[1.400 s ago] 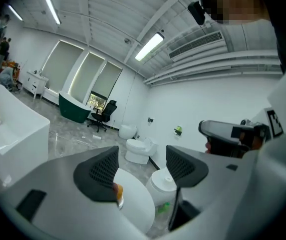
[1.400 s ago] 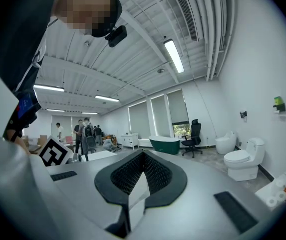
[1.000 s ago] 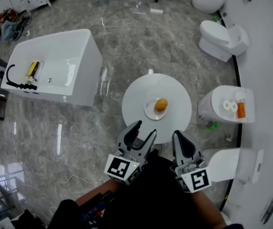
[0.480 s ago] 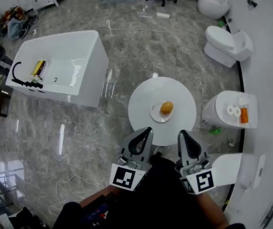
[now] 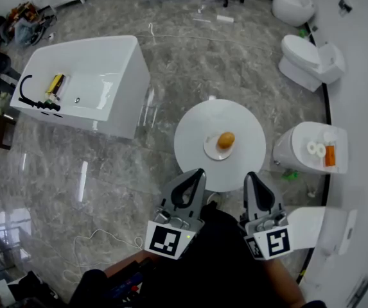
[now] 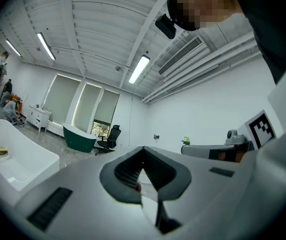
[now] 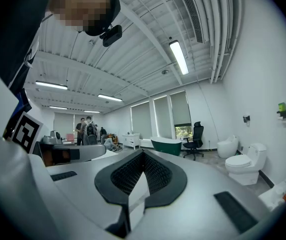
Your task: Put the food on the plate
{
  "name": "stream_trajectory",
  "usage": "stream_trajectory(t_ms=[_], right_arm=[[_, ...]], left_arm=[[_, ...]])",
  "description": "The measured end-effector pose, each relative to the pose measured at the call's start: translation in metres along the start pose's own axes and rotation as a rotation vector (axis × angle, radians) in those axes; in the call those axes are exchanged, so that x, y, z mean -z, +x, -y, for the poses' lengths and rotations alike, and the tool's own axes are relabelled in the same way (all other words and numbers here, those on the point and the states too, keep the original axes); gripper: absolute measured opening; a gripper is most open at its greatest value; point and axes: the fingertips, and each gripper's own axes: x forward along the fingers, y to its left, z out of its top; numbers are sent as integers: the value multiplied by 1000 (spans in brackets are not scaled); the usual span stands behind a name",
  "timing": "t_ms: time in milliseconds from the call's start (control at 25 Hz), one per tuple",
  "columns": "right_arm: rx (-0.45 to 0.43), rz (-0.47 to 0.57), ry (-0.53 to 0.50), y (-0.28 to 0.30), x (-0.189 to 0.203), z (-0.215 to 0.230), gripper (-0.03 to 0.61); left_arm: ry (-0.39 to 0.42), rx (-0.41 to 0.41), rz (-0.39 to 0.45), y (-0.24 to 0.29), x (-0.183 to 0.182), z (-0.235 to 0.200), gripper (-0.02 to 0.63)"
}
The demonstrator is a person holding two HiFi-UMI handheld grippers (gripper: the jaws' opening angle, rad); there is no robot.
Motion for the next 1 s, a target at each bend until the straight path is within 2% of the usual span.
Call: stream_trajectory(t_ms=[160,520,720,1000], right_arm=[[-5,-12,16,-2,2,-5,5],[0,-10,-10,-6,4,-8,5],[23,-3,-68,-8,2,-7,5],[24,-10,-81,-4,-1,-15,5]], left_arm=[[54,4,37,-3,-10,2,2],[-19,36,-7,5,4,3,2],[-35,29,-2,10,5,-2,2],[-50,43,-12,7,5,-5,2]])
